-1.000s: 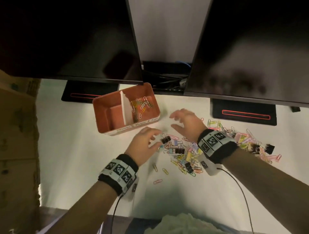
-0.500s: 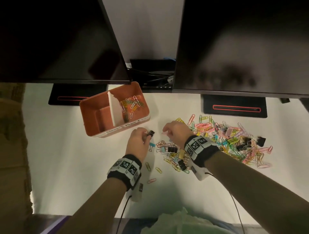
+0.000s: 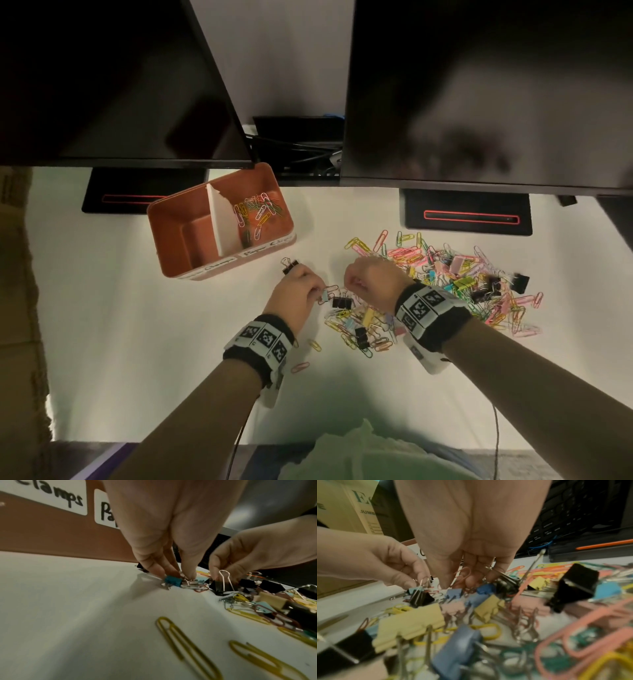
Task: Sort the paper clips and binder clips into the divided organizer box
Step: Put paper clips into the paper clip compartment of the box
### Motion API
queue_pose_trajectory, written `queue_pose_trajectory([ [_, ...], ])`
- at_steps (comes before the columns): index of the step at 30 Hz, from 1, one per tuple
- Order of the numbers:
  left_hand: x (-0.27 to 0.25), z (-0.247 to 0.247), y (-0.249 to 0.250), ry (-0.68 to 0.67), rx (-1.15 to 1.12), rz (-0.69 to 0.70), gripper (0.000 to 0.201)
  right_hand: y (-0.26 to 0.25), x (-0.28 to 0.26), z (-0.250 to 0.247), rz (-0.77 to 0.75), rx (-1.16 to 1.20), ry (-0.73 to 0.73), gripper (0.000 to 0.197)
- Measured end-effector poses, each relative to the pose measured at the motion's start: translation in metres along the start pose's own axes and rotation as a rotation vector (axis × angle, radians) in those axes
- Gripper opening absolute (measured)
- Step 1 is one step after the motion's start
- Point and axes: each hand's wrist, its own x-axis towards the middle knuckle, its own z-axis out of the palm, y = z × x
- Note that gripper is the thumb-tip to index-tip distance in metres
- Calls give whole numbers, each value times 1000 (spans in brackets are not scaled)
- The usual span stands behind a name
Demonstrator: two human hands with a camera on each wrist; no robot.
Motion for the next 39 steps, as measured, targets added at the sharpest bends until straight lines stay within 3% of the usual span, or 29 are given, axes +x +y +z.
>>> queue_pose_trajectory([
  [4,0,-6,3,160,-89,-24,15,6,-12,-4,22,-15,-72,13],
  [8,-6,-13,3,231,-103,-98,31,0,-11,-4,-11,-44,75,9],
  [11,-17,-12,-2,209,-5,-75,31,-11,0,-7,-45,18,93,9],
  [14,-22,-6,-6,184,79,-19,21,-23,14,-9,-26,7,-57,16],
  [18,-11,-2,-5,96,89,-76,27,-35,23,-3,7,-94,-177,30],
  [23,-3,-3,-7,32,108,-108,29,-35,20,9,22,-96,-120,21],
  [29,-1,-7,-9,55,194,-71,15,-26,13,7,48,-19,-136,18],
  [36,6,-7,1,-6,275,-59,24,-23,4,3,39,-7,-160,20],
  [39,7,-4,4,5,293,-58,14,-24,4,3,41,-58,-161,21],
])
